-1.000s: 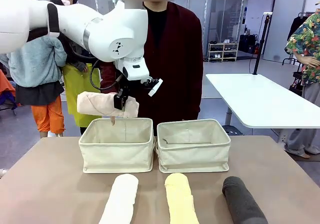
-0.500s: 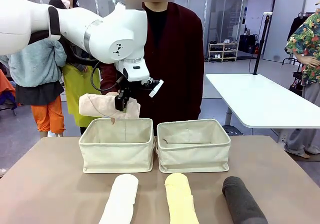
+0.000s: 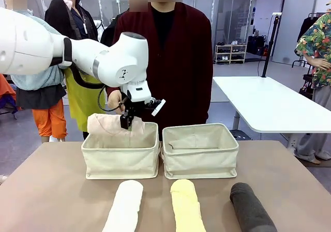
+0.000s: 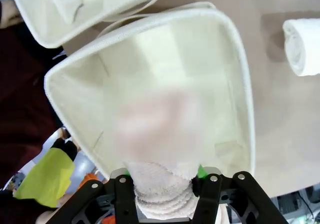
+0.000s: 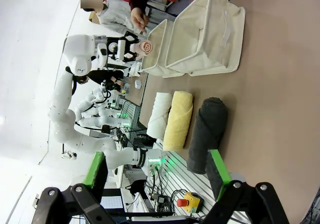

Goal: Divide the towels into two baskets.
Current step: Pick up one hotel-folded towel and place it in the Fabric basket indicated by the person.

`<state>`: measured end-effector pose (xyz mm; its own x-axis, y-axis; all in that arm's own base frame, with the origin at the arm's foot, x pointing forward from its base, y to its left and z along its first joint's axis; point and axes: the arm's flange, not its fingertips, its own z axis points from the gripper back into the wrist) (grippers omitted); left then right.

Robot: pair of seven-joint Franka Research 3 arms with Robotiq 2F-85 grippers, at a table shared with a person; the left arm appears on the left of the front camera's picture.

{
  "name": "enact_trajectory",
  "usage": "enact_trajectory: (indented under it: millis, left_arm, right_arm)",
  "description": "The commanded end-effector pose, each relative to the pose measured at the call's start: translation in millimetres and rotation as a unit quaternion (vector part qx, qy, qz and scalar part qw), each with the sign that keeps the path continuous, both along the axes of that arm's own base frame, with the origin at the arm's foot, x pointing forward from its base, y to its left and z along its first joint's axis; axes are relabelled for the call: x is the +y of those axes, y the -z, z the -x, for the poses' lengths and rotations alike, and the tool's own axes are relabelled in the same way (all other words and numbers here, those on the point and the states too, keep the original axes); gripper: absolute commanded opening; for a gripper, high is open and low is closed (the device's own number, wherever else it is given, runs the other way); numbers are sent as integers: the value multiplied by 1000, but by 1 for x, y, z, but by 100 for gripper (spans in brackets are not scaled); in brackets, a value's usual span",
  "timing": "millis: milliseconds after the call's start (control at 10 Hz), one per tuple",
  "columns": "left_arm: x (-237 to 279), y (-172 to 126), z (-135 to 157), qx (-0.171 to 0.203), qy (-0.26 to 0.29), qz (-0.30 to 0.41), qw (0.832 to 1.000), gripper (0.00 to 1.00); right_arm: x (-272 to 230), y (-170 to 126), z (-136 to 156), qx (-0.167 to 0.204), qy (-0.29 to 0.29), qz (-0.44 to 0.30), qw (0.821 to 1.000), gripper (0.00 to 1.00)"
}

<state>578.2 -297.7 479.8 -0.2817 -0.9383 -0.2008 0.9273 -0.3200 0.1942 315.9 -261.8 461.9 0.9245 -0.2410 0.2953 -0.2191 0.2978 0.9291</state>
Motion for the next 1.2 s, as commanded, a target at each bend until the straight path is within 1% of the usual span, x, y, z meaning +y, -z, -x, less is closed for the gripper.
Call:
enact_trajectory:
  millis: [0,100,200,400,600,700,800,1100]
  left_arm:
    - [2,8,-22,12,-14,8,1000,76]
    - [1,13,-24,20,-16,12,1000,75]
    - [1,11,-23,24,-14,21,999,100]
    - [1,12,-19,32,-18,19,999,100]
    - [0,7,-10,38,-29,22,999,100]
    - [4,4,-4,39,-48,36,997,100]
    - [-3,14,-18,24,-16,13,999,100]
    - [-3,14,-18,24,-16,13,999,100]
  right_arm:
    - [0,-3,2,-7,-1,-4,1000,100]
    - [0,-3,2,-7,-1,-4,1000,100]
    - [0,-3,2,-7,-1,-4,1000,100]
    - [0,-3,2,-7,-1,-4,1000,100]
    - [0,-3,2,-7,-1,-4,1000,100]
    - [0,-3,2,-7,-1,-4,1000,100]
    - [0,-3,2,-7,-1,-4,1000,100]
    - [0,-3,2,-7,-1,-4,1000,100]
